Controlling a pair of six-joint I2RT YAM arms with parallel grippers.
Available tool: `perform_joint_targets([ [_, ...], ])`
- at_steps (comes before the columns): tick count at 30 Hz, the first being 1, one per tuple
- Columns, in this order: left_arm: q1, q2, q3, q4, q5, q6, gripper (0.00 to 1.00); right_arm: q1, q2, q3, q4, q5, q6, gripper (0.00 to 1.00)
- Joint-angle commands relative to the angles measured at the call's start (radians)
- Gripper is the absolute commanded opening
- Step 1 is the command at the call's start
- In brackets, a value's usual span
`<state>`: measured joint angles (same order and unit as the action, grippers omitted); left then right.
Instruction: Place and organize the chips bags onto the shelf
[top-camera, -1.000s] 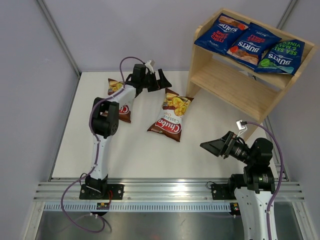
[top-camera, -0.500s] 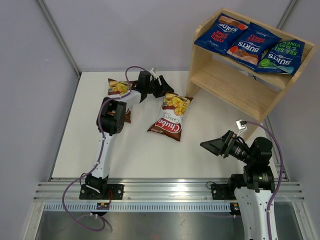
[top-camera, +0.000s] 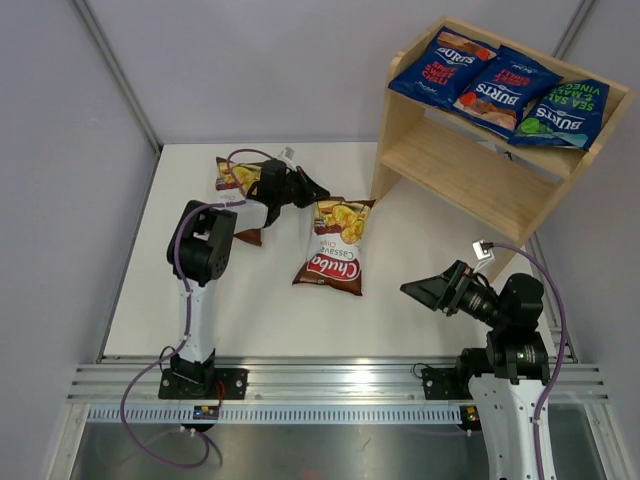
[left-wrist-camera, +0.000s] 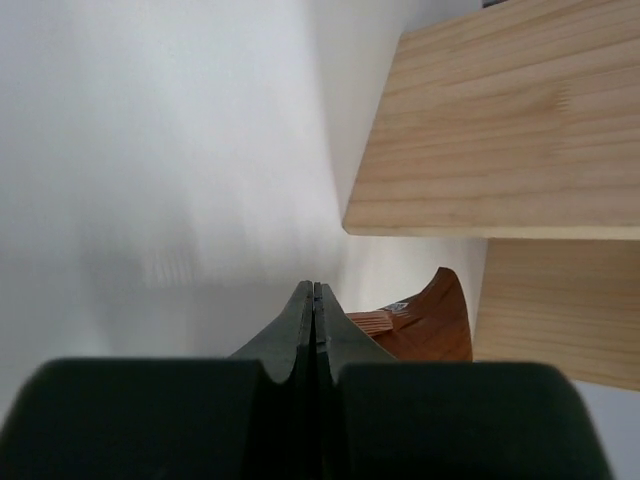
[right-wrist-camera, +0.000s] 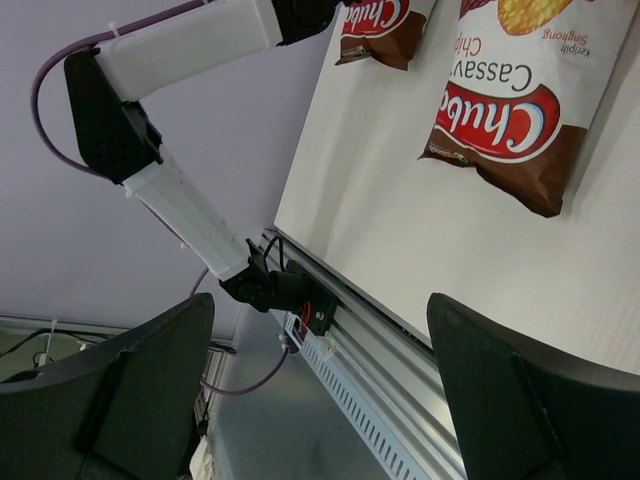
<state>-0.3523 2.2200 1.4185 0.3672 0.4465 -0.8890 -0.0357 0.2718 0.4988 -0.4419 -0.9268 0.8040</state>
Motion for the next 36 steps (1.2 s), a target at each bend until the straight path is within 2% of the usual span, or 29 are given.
perform_joint_targets([
  [1, -0.001, -0.181, -0.104, 0.179, -0.098, -0.056, 0.00, -0.001, 0.006, -0.006, 0.018, 0.011, -0.008, 0.95],
  [5, -0.001, -0.322, -0.311, 0.297, -0.163, -0.131, 0.00, -0.001, 0.007, -0.052, 0.093, 0.002, 0.038, 0.95],
  [9, -0.016, -0.472, -0.475, 0.372, -0.242, -0.205, 0.00, -0.001, 0.041, -0.152, 0.296, -0.009, 0.185, 0.95],
  [12, -0.043, -0.610, -0.580, 0.354, -0.322, -0.246, 0.00, -0.001, 0.111, -0.265, 0.632, 0.005, 0.305, 0.95],
  [15, -0.080, -0.773, -0.660, 0.314, -0.435, -0.280, 0.00, 0.013, 0.226, -0.353, 0.867, 0.043, 0.334, 0.94],
  [17, -0.105, -0.857, -0.716, 0.264, -0.503, -0.284, 0.00, 0.029, 0.324, -0.379, 0.963, 0.086, 0.310, 0.94],
  [21, -0.163, -1.049, -0.744, 0.201, -0.601, -0.268, 0.00, 0.192, 0.513, -0.373, 1.153, 0.187, 0.219, 0.94],
  [22, -0.172, -1.072, -0.744, 0.187, -0.609, -0.266, 0.00, 0.289, 0.552, -0.356, 1.180, 0.239, 0.189, 0.94],
  [24, -0.204, -1.150, -0.745, 0.154, -0.643, -0.266, 0.00, 0.374, 0.677, -0.326, 1.280, 0.270, 0.104, 0.94],
  [26, -0.262, -1.210, -0.722, 0.068, -0.690, -0.260, 0.00, 0.431, 0.803, -0.313, 1.380, 0.269, 0.101, 0.93],
  [27, -0.290, -1.238, -0.716, 0.043, -0.766, -0.246, 0.00, 0.438, 0.838, -0.318, 1.510, 0.266, 0.122, 0.92],
  [30, -0.373, -1.342, -0.675, -0.026, -0.883, -0.235, 0.00, 0.476, 0.938, -0.332, 1.751, 0.296, 0.173, 0.92],
  [32, -0.392, -1.384, -0.656, -0.042, -0.907, -0.241, 0.00, 0.511, 0.980, -0.315, 1.801, 0.327, 0.158, 0.93],
  [36, -0.421, -1.402, -0.580, -0.056, -0.924, -0.266, 0.00, 0.656, 1.011, -0.250, 1.830, 0.410, 0.071, 0.96],
])
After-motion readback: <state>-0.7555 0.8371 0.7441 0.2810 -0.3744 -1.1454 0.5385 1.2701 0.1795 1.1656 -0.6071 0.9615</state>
